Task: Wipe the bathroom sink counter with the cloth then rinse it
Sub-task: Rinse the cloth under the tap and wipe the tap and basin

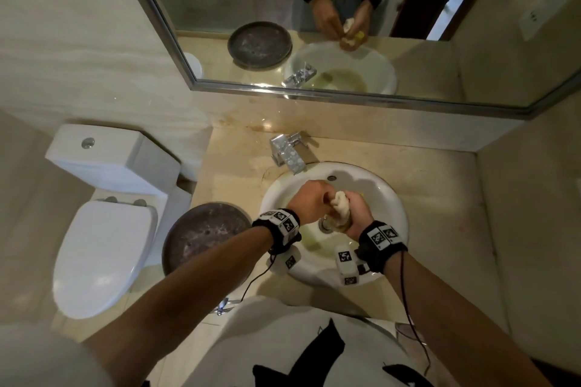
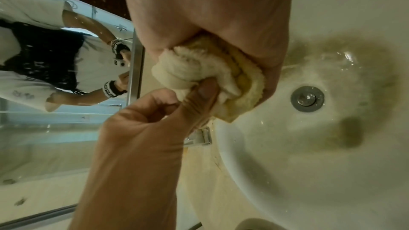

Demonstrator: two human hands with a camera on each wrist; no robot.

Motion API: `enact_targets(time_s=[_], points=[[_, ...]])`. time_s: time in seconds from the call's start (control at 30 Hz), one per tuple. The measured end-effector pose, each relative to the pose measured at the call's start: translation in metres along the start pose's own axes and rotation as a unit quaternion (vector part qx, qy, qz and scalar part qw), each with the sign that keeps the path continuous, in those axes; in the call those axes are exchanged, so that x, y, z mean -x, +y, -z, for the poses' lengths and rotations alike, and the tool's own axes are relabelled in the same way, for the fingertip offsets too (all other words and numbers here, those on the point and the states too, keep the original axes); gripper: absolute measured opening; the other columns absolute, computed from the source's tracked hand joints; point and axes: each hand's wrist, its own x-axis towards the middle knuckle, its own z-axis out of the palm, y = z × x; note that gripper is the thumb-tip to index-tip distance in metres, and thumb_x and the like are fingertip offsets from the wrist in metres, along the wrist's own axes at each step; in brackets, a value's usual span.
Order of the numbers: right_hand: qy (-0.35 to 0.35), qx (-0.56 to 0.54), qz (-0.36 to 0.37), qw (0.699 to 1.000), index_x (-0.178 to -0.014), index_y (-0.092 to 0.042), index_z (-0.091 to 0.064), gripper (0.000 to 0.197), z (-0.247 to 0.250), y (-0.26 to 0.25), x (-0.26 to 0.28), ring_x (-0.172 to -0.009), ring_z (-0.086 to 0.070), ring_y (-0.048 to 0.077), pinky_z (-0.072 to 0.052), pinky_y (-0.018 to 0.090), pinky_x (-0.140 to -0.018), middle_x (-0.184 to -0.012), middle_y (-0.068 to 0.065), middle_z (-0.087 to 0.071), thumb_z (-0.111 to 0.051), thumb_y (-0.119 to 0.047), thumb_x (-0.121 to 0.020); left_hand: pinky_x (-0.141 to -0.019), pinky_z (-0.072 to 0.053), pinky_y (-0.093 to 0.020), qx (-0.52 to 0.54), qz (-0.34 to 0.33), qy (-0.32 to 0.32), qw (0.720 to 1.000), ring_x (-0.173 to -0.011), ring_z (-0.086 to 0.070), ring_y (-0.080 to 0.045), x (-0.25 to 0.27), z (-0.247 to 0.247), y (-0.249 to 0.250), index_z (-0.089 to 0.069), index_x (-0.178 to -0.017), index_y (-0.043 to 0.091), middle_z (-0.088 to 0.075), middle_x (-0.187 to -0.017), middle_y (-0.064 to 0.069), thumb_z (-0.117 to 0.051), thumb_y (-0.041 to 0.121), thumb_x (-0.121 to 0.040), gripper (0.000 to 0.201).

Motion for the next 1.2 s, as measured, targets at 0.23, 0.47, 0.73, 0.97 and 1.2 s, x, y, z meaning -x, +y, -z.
enact_targets(time_s=[0.23,0.47,0.73,0.97,1.2], points=[[0.016,0.111,0.076,0.991,-0.086,-0.012,-0.074,0.052,-0.019,-0.021,0.029,-0.068,-0.071,0.026,-0.057,0.034,-0.063,-0.078,0.009,-0.075,-0.088,-0.054,-0.059,-0.062,-0.054,-0.037,0.12,0.082,0.059,0.988,-0.058,-0.056,-0.014,0.002,-0.004,-0.008,-0.067,-0.062,0.008,-0.066,-0.066,-0.009,-0.086,0.004,-0.064,0.02],[0.08,0.114,0.118,0.983,-0.082,-0.008,-0.069,0.01,-0.026,-0.03,0.04,-0.053,-0.064,0.024,-0.047,0.024,-0.045,-0.069,0.012,-0.068,-0.07,-0.017,-0.078,-0.07,-0.058,-0.039,0.132,0.045,0.037,0.99,-0.071,-0.069,-0.028,0.003,0.01,-0.01,-0.073,-0.073,-0.002,-0.073,-0.078,-0.014,-0.083,0.004,-0.073,0.012],[0.1,0.167,0.149,0.97,-0.081,-0.002,-0.072,0.02,-0.038,-0.03,0.043,-0.051,-0.07,0.024,-0.058,0.035,-0.046,-0.074,0.015,-0.074,-0.074,-0.017,-0.068,-0.072,-0.057,-0.035,0.104,0.014,0.033,0.994,-0.07,-0.069,-0.015,0.01,0.014,-0.022,-0.08,-0.085,0.007,-0.076,-0.08,-0.006,-0.082,0.013,-0.079,0.009],[0.123,0.208,0.165,0.956,-0.075,-0.01,-0.072,0.026,-0.035,-0.027,0.032,-0.065,-0.074,0.024,-0.064,0.047,-0.061,-0.072,0.006,-0.075,-0.074,-0.029,-0.058,-0.078,-0.055,-0.028,0.044,-0.009,0.024,0.999,-0.076,-0.068,-0.012,0.012,0.011,-0.024,-0.079,-0.089,0.007,-0.077,-0.088,-0.004,-0.081,0.016,-0.081,0.012],[0.145,0.212,0.172,0.951,-0.07,-0.011,-0.07,0.017,-0.031,-0.025,0.037,-0.067,-0.073,0.023,-0.064,0.044,-0.064,-0.069,0.002,-0.073,-0.076,-0.026,-0.064,-0.076,-0.048,-0.021,0.017,-0.009,0.013,1.0,-0.078,-0.068,-0.015,0.007,0.005,-0.02,-0.079,-0.091,0.006,-0.076,-0.088,-0.006,-0.08,0.014,-0.081,0.012]])
